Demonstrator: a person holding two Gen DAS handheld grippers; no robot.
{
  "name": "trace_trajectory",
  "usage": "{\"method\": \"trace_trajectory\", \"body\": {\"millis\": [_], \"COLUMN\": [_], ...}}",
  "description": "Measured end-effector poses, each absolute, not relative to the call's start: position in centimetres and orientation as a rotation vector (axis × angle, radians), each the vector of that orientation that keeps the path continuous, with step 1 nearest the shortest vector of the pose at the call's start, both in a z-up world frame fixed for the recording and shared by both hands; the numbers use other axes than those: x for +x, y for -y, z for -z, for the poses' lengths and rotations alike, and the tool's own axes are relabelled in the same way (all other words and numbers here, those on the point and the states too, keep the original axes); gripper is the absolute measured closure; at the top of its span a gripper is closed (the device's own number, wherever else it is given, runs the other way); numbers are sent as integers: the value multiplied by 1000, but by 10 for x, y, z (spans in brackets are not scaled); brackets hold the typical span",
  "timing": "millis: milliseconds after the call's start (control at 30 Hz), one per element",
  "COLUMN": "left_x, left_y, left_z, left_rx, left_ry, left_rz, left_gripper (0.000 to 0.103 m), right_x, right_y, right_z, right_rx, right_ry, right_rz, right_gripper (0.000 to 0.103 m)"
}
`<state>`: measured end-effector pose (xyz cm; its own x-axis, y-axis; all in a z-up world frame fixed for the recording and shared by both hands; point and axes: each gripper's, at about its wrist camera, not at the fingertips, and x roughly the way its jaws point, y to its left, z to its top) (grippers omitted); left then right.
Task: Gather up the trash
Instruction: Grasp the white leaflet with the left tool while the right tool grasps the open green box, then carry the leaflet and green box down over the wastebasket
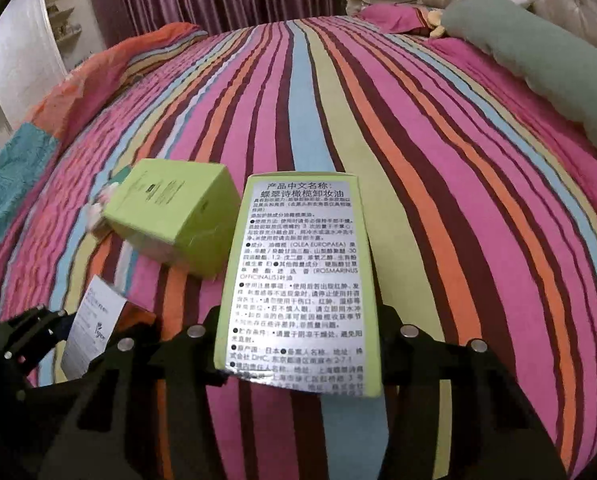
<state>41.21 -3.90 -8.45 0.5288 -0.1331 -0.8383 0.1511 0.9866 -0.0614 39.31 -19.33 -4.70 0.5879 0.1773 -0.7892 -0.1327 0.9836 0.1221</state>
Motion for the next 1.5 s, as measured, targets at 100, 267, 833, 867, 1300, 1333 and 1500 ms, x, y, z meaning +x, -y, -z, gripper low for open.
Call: {"method": "trace_trajectory", "body": {"millis": [100,267,833,867,1300,1333,1500], "left_x": [393,347,195,185,90,85,67], "left_y": [31,13,-23,-24,-17,-14,-7], "left_z": [80,76,46,45,75,81,108], "left_rx": [-37,-77,-139,-138,-96,-95,-116], "left_ry": [-983,-965,-894,-890,-943,-959,-1029], "left_rz": [160,136,131,131,154,156,161], "left_gripper": [56,56,56,56,56,56,56], "right_x": [373,337,188,181,100,96,79], "right_y": [203,221,241,239,211,211,207], "right_z": [42,37,14,14,39,40,51], "right_rx": [100,203,403,397,281,278,263], "right_ry": [-909,-902,-850,-853,-939,-942,-979], "right_rz": [-195,-223,-336,-344,-400,-398,-387], "right_gripper": [55,55,55,55,55,55,55]}}
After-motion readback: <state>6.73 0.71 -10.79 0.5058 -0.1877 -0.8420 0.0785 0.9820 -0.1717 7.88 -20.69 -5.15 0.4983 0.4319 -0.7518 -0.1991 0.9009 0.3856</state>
